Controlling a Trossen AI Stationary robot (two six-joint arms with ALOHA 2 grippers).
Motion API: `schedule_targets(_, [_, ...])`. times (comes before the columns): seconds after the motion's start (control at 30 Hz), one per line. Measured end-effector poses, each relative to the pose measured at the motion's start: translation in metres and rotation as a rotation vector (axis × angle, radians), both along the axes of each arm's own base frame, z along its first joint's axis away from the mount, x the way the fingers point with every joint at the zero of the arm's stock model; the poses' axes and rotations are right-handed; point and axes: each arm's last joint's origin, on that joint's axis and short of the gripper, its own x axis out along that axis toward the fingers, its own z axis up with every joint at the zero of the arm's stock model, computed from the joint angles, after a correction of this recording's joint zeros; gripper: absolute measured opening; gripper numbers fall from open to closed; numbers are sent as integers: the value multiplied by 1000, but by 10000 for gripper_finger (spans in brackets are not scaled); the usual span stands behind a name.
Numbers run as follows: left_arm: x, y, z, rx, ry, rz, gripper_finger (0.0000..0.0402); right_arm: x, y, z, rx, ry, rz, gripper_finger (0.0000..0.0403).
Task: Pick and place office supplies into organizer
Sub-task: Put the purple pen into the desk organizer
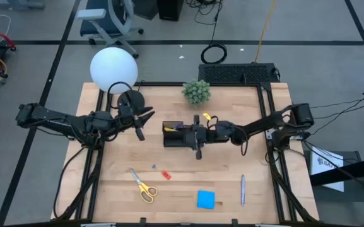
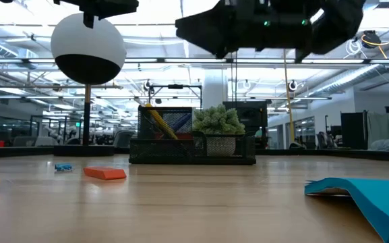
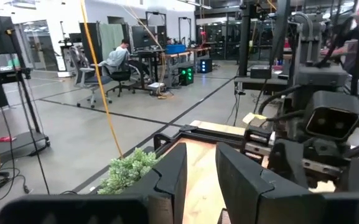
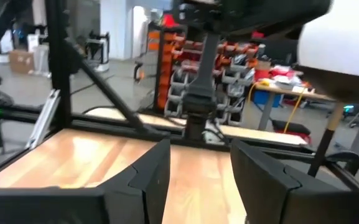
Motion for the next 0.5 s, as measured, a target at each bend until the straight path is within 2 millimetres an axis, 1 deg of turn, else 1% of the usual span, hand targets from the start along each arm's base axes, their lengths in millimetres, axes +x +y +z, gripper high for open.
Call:
schedule_targets(0.2, [0, 0, 0, 0, 0, -10, 90, -8, 17, 8, -1, 54, 52, 159])
schedule_targets(0.5, [0, 0, 0, -10, -4, -12, 90, -15, 52, 4, -21, 99, 158, 155])
